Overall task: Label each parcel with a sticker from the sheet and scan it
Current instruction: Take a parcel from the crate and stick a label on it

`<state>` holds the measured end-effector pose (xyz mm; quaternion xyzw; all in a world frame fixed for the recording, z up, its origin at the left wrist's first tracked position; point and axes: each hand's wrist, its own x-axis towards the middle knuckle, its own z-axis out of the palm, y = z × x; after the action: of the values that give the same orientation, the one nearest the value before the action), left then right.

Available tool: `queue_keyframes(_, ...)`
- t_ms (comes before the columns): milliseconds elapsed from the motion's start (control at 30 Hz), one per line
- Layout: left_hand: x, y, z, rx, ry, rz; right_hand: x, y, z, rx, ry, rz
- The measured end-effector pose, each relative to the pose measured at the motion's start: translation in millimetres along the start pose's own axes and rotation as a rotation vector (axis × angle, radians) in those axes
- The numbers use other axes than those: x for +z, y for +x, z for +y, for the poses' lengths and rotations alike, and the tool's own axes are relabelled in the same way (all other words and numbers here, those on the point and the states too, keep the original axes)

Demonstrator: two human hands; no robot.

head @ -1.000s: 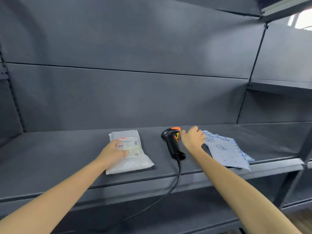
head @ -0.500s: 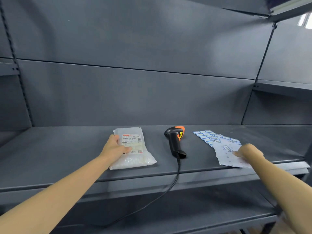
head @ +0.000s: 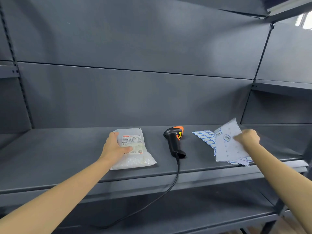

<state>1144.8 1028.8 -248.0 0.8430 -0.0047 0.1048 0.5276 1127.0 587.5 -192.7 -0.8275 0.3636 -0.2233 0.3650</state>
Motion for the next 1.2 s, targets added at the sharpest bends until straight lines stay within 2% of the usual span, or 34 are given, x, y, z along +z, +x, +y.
queue_keyframes(200, 2, -4, 7, 0.061, -0.107, 0.035, 7, -38, -44, -0.221, 0.222, -0.039)
queue_keyframes(267, 3, -6, 12, 0.091, -0.174, 0.072, 12, -56, -60, -0.278, 0.377, -0.101)
queue_keyframes(333, 3, -8, 21, 0.083, -0.276, 0.085, 19, -80, -74, -0.325, 0.563, -0.247)
queue_keyframes(400, 2, -8, 33, -0.023, -0.511, -0.046, 30, -111, -86, -0.37, 0.698, -0.455)
queue_keyframes(467, 0, -7, 43, -0.189, -0.878, -0.257, 43, -143, -95, -0.418, 0.773, -0.633)
queue_keyframes(533, -4, -9, 49, -0.252, -1.02, -0.396, 60, -169, -99, -0.409, 0.805, -0.748)
queue_keyframes(633, -10, -8, 50, -0.175, -0.958, -0.452, 86, -193, -97, -0.372, 0.736, -0.819)
queue_keyframes(733, -17, -8, 45, -0.225, -0.949, -0.308, 105, -203, -94, -0.357, 0.645, -0.791)
queue_keyframes(833, -21, -11, 39, -0.175, -0.881, -0.198, 118, -206, -95, -0.448, 0.435, -0.674)
queue_keyframes(900, -23, -12, 36, -0.138, -0.823, -0.175, 122, -206, -98, -0.606, 0.28, -0.534)
queue_keyframes(1000, -26, -13, 35, -0.107, -0.755, -0.166, 118, -207, -113, -1.1, 0.089, -0.364)
queue_keyframes(1100, -28, -12, 37, -0.082, -0.698, -0.191, 115, -210, -130, -1.379, -0.091, -0.395)
queue_keyframes(1200, -30, -13, 38, -0.072, -0.675, -0.204, 115, -212, -139, -1.523, -0.253, -0.377)
